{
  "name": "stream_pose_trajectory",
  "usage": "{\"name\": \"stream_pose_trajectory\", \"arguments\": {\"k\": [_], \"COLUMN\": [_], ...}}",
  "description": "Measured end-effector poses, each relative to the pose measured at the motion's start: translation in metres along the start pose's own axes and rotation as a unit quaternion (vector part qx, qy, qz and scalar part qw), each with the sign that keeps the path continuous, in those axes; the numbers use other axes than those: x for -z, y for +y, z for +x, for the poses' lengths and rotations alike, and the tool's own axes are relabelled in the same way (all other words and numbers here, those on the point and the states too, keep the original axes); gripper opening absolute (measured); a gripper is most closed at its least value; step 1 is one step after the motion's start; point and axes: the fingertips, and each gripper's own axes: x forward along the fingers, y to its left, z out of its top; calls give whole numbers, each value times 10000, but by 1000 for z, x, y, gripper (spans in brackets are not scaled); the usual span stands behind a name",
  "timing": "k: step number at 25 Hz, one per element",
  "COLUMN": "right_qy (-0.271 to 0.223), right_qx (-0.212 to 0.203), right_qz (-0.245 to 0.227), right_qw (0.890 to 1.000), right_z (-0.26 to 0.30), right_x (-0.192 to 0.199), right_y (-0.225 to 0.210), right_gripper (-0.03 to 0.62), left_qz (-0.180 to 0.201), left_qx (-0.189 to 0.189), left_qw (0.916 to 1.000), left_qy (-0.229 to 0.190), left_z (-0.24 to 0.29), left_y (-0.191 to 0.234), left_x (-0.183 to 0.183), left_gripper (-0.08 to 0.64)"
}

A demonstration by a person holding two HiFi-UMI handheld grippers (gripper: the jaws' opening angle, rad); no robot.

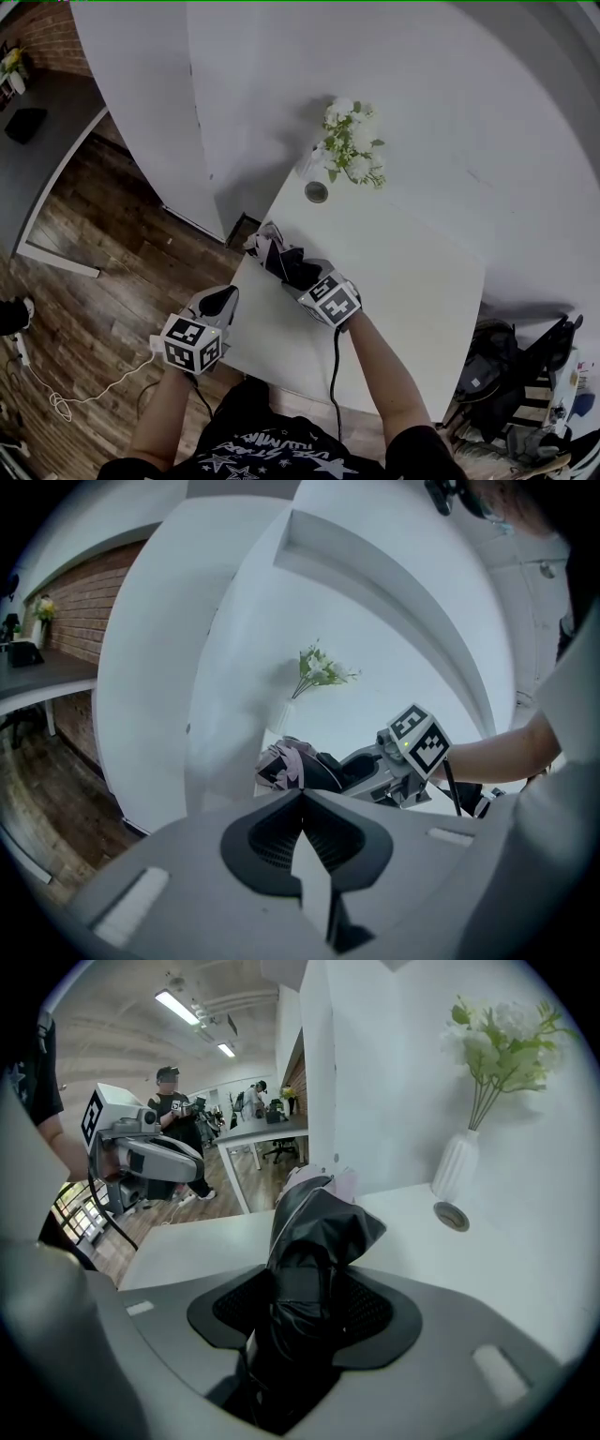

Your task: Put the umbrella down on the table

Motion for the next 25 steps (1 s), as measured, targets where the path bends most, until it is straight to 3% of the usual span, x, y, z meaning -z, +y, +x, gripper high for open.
{"name": "stream_pose_trajectory", "arguments": {"k": [4,9,15,25], "right_qy": [187,160,-153,-768], "right_qx": [4,83,416,697], "right_qz": [-158,-5,329,693], "right_qw": [9997,9998,9985,9922], "right_z": [3,4,-7,-48], "right_x": [2,3,0,1], "right_y": [-3,-2,-11,-8], "right_gripper": [248,253,282,238], "left_qz": [-34,-93,-46,156], "left_qx": [-12,-26,-42,47], "left_qw": [10000,9998,9999,9999], "left_qy": [67,165,113,38], "left_z": [-3,-5,-12,-19], "left_y": [-3,-6,-11,-37], "left_x": [9,19,18,13], "left_gripper": [3,3,3,3]}}
